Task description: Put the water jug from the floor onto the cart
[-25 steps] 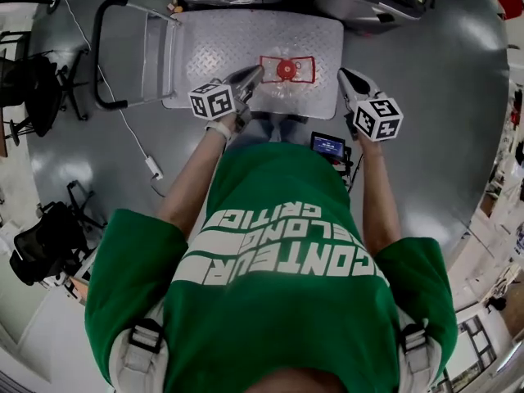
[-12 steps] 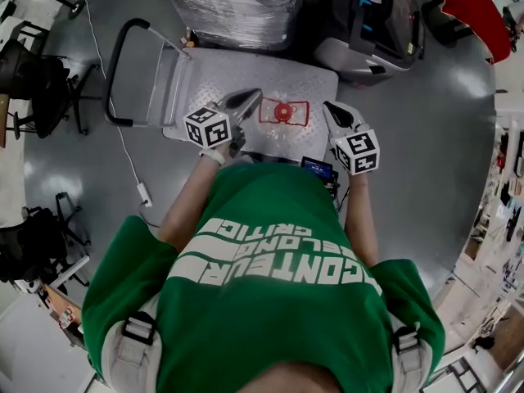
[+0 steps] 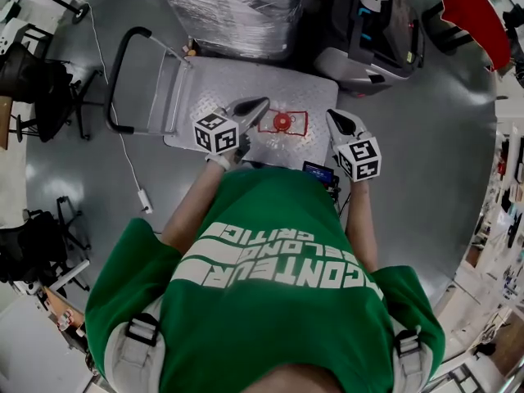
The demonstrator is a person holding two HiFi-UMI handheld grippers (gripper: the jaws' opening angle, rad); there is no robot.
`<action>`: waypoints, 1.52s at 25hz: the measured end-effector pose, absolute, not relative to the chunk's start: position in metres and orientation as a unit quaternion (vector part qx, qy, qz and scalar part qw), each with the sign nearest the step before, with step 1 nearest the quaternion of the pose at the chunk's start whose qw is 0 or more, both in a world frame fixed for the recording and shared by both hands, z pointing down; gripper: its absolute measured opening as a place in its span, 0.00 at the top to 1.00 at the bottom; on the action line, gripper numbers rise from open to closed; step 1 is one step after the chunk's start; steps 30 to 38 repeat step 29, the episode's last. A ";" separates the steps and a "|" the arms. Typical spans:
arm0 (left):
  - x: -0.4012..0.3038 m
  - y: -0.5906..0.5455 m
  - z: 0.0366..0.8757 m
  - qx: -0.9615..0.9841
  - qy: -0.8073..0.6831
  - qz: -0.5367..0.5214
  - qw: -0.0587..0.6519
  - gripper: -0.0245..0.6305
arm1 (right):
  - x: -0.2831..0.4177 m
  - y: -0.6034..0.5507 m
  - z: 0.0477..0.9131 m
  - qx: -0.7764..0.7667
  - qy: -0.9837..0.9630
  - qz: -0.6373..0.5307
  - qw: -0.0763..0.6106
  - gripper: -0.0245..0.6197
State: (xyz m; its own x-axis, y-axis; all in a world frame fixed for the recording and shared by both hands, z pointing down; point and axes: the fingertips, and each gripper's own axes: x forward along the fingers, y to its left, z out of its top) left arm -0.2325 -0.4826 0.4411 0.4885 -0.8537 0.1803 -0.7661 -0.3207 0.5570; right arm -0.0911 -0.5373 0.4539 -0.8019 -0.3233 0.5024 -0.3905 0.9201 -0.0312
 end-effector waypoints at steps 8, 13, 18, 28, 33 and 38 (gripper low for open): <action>-0.233 -0.486 0.444 0.802 -0.505 -0.077 0.310 0.94 | -0.089 -0.543 0.458 0.192 -0.945 0.070 0.255 0.98; -0.232 -0.487 0.445 0.802 -0.505 -0.075 0.309 0.94 | -0.091 -0.544 0.460 0.188 -0.945 0.070 0.257 0.98; -0.229 -0.489 0.448 0.801 -0.505 -0.072 0.314 0.94 | -0.091 -0.545 0.464 0.186 -0.945 0.071 0.259 0.98; -0.227 -0.487 0.447 0.798 -0.508 -0.072 0.316 0.94 | -0.090 -0.542 0.472 0.180 -0.945 0.076 0.263 0.98; -0.227 -0.486 0.447 0.799 -0.507 -0.072 0.316 0.94 | -0.090 -0.542 0.474 0.180 -0.944 0.076 0.265 0.98; -0.227 -0.486 0.447 0.799 -0.507 -0.072 0.316 0.94 | -0.090 -0.542 0.474 0.180 -0.944 0.076 0.265 0.98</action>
